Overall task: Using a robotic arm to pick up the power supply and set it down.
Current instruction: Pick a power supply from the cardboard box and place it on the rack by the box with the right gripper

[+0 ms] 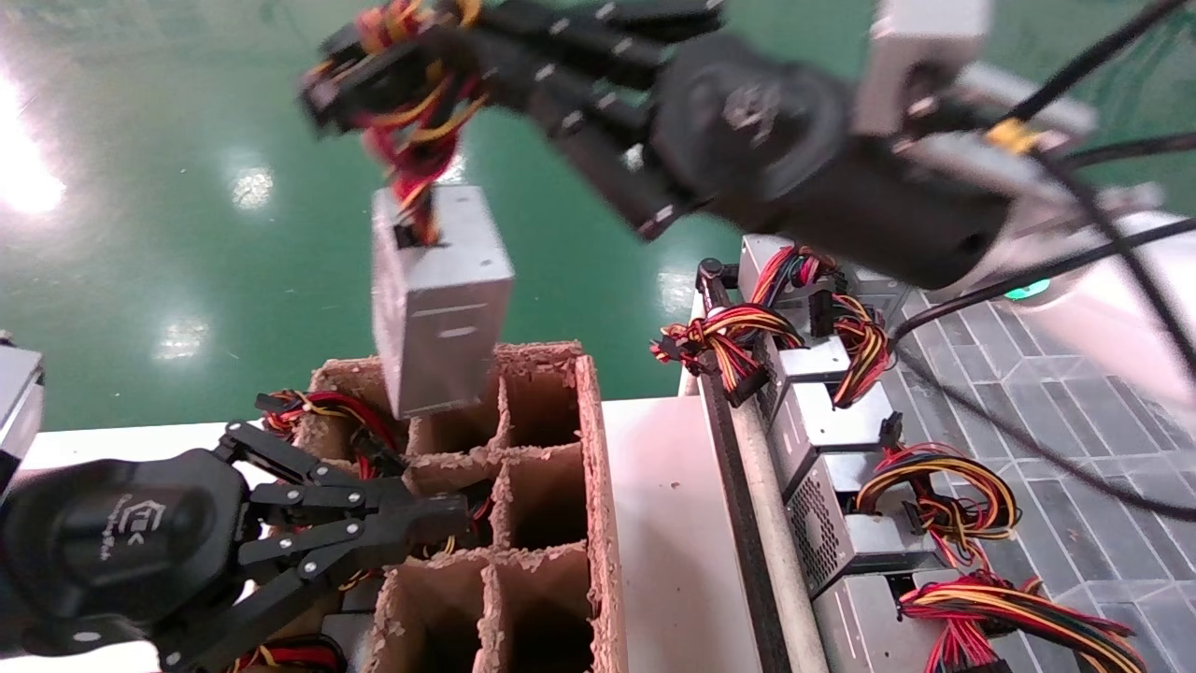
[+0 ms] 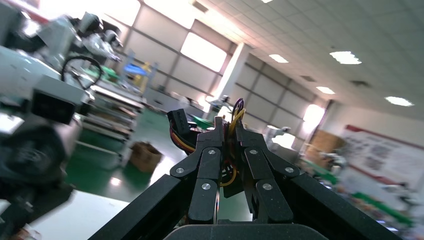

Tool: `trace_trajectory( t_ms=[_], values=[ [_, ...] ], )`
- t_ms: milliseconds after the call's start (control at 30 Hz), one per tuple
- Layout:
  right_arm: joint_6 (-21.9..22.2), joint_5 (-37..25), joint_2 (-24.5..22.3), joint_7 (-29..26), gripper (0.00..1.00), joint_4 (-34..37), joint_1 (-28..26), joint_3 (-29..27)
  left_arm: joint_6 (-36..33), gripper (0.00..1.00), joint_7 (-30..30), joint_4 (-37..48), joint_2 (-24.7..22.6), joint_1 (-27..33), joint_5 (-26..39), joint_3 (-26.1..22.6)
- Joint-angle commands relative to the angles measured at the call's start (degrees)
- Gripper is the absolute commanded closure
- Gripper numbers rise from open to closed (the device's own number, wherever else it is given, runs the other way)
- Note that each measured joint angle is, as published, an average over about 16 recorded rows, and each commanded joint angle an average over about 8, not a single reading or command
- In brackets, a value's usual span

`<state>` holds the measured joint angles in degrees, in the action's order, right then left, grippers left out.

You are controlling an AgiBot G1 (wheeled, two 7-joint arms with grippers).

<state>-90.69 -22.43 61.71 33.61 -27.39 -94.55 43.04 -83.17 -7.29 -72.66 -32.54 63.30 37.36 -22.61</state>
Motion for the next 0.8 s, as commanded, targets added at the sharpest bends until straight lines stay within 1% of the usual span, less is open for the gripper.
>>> trace_trajectory(
  t_ms=[33,133,233,333,433,633,733,800],
  values=[
    [0.1,0.2,-1.4,1.3,1.0,0.0,-0.9,-0.2,0.0,1.0,0.0,0.0,0.0,0.0,0.0,0.0],
    [0.4,0.7,-5.1,2.0,1.0,-1.2,-1.6,-0.8,0.0,1.0,0.0,0.0,0.0,0.0,0.0,0.0],
    [1.1,1.2,-9.9,2.1,1.0,-3.7,-1.8,-1.5,0.0,1.0,0.0,0.0,0.0,0.0,0.0,0.0],
    [2.3,1.8,-15.8,1.4,1.0,-7.8,-1.3,-2.5,0.0,1.0,0.0,0.0,0.0,0.0,0.0,0.0],
    [4.0,2.6,-22.8,0.2,1.0,-13.6,0.0,-3.6,0.0,1.0,0.0,0.0,0.0,0.0,0.0,0.0],
    [7.2,5.8,-38.5,-2.7,1.0,-27.6,6.2,-5.6,0.0,1.0,0.0,0.0,0.0,0.0,0.0,0.0],
    [8.8,8.2,-45.8,-3.3,1.0,-32.5,10.2,-6.1,0.0,1.0,0.0,0.0,0.0,0.0,0.0,0.0],
    [9.8,10.2,-49.6,-3.0,1.0,-34.5,12.7,-6.1,0.0,1.0,0.0,0.0,0.0,0.0,0.0,0.0]
  ],
)
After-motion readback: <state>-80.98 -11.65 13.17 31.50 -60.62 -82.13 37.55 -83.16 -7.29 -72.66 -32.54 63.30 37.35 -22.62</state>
